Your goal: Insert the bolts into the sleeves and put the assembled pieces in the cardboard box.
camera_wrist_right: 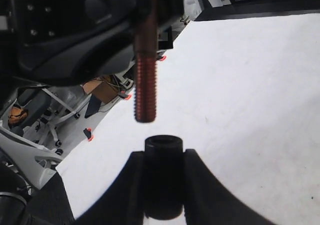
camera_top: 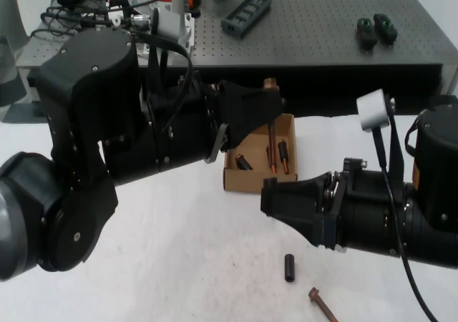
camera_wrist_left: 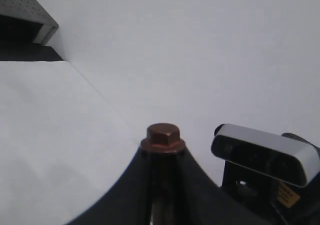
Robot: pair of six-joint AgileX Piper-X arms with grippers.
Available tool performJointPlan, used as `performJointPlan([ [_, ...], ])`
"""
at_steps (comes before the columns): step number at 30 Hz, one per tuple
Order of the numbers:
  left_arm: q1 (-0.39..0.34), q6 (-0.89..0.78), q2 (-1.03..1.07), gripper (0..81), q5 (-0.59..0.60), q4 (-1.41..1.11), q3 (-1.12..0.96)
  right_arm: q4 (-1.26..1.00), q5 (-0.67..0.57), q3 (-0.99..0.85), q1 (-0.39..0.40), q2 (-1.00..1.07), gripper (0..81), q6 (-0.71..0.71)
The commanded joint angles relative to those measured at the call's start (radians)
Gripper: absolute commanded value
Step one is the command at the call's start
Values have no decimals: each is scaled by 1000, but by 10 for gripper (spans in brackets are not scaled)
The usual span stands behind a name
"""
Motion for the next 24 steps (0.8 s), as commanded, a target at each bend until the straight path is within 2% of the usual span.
performJointPlan([
  [1,0,30,-7,7,-36,-5,-4,-1,-24,-5,0,-23,38,5],
  [8,0,31,-7,7,-31,-5,-4,-20,51,-5,0,-70,38,-23],
  [24,0,36,-7,7,-2,-5,-4,-84,22,-5,0,-33,38,-11],
])
